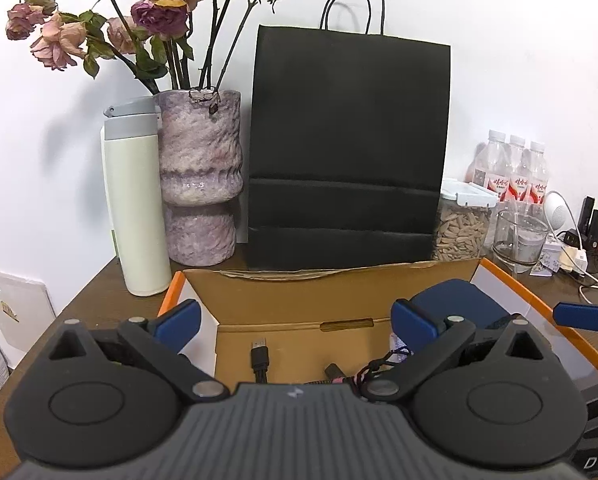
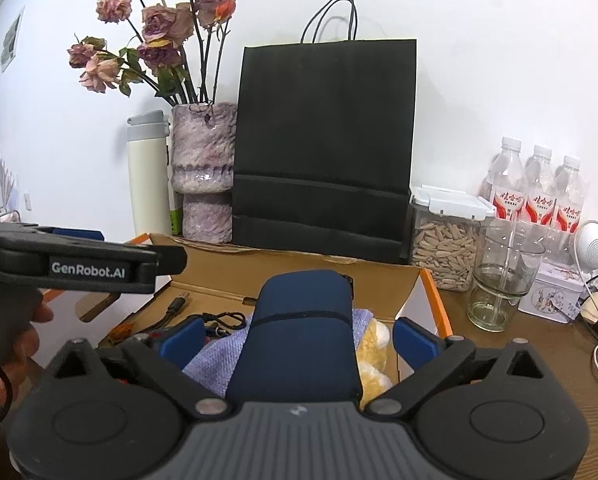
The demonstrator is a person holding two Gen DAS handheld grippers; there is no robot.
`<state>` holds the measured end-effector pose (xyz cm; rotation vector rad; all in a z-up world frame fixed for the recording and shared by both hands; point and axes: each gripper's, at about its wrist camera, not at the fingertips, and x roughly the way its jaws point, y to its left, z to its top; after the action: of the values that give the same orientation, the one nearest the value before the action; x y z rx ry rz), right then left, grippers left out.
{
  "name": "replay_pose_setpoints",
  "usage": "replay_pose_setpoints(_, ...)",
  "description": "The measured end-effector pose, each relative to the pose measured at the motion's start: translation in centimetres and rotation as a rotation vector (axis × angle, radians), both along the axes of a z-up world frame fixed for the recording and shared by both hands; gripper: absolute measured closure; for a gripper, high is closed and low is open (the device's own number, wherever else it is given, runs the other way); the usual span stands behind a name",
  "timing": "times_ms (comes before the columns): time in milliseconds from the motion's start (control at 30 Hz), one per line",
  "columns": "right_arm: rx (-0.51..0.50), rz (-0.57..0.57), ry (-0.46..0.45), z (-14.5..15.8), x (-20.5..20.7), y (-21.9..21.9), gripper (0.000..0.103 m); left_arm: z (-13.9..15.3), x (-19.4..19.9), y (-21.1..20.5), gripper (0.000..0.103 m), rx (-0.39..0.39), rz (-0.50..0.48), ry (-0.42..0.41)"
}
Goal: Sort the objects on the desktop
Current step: 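Carry USB cable and navy pouch into the cardboard box and open both tools, then withdraw both tools from the box back over the table items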
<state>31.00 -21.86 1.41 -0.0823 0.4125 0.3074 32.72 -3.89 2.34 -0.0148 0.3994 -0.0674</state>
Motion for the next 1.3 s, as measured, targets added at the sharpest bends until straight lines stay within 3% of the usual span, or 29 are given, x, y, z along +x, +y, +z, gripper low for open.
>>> replay_pose_setpoints(300,-0.011,-0.015,-0.037,0.4,-1.9,-0.5,0.001,0.1,-2.6,0.4,0.0,-0.011,0.011,-0.032)
replay_pose_setpoints(600,-0.014,-0.034,-0.043,0.2,-6.2,-1.6,0.001,-0.6,-7.9,1.0,0.0,-0.02,0.017,-0.075)
replay_pose_setpoints(1000,-0.037,-0.034,-0.007,-1.4,-11.7,-1.8,0.001,-2.2,-12.6,1.2,0.0,0.019,0.03,-0.024)
replay_pose_setpoints(1300,-0.036,-0.007,0.061,-2.2,-13.1,-1.3,0.001,-3.2,-14.3,1.5,0.0,0.032,0.021,0.028)
